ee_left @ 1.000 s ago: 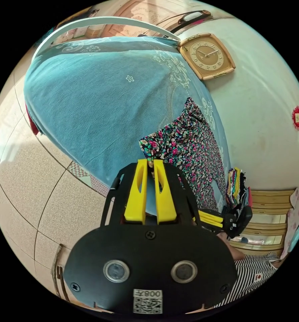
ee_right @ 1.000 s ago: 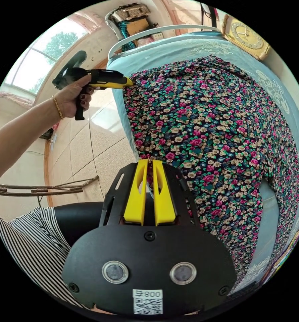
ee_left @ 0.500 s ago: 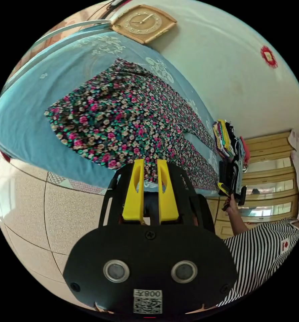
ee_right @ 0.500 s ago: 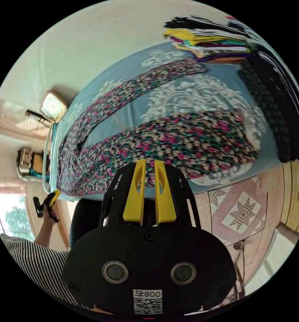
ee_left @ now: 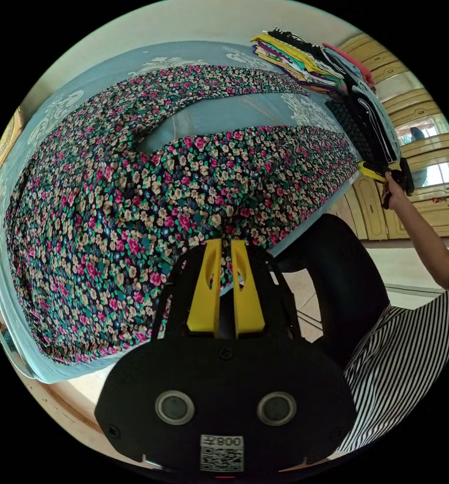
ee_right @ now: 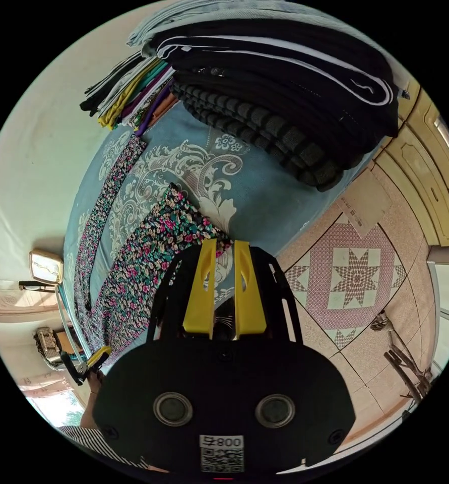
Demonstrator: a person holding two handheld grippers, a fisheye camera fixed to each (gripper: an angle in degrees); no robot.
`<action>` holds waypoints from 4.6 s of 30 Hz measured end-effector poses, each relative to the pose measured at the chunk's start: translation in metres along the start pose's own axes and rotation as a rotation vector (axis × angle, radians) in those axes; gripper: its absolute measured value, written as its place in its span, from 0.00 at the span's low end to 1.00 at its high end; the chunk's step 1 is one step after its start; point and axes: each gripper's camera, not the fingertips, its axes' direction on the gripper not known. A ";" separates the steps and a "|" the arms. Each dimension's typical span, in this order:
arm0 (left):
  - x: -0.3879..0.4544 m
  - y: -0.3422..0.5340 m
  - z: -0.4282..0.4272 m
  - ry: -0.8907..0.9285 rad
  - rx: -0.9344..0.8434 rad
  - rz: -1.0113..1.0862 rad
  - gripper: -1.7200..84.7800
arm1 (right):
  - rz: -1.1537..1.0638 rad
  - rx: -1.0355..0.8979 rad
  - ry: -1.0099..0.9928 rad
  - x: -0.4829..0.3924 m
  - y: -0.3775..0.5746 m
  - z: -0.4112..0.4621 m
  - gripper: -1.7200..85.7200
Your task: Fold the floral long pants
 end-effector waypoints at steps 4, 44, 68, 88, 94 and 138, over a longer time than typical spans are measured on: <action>0.010 -0.019 0.016 0.025 -0.022 0.003 0.03 | -0.086 -0.012 -0.006 -0.021 0.003 -0.046 0.04; -0.043 -0.237 0.064 0.073 0.164 -0.043 0.03 | -0.358 0.135 0.063 -0.239 -0.036 -0.264 0.07; -0.085 -0.313 0.031 0.082 0.243 -0.160 0.03 | -0.446 -0.068 -0.073 -0.287 -0.127 -0.162 0.02; -0.067 -0.374 -0.033 -0.052 0.184 0.048 0.03 | -0.276 -0.012 -0.092 -0.336 -0.383 -0.030 0.03; -0.064 -0.369 -0.060 -0.035 0.179 0.076 0.03 | -0.281 0.027 -0.141 -0.311 -0.391 -0.006 0.02; -0.208 -0.375 -0.287 -0.298 0.072 -0.221 0.11 | -1.631 -0.261 -0.046 -0.609 -0.197 0.521 0.10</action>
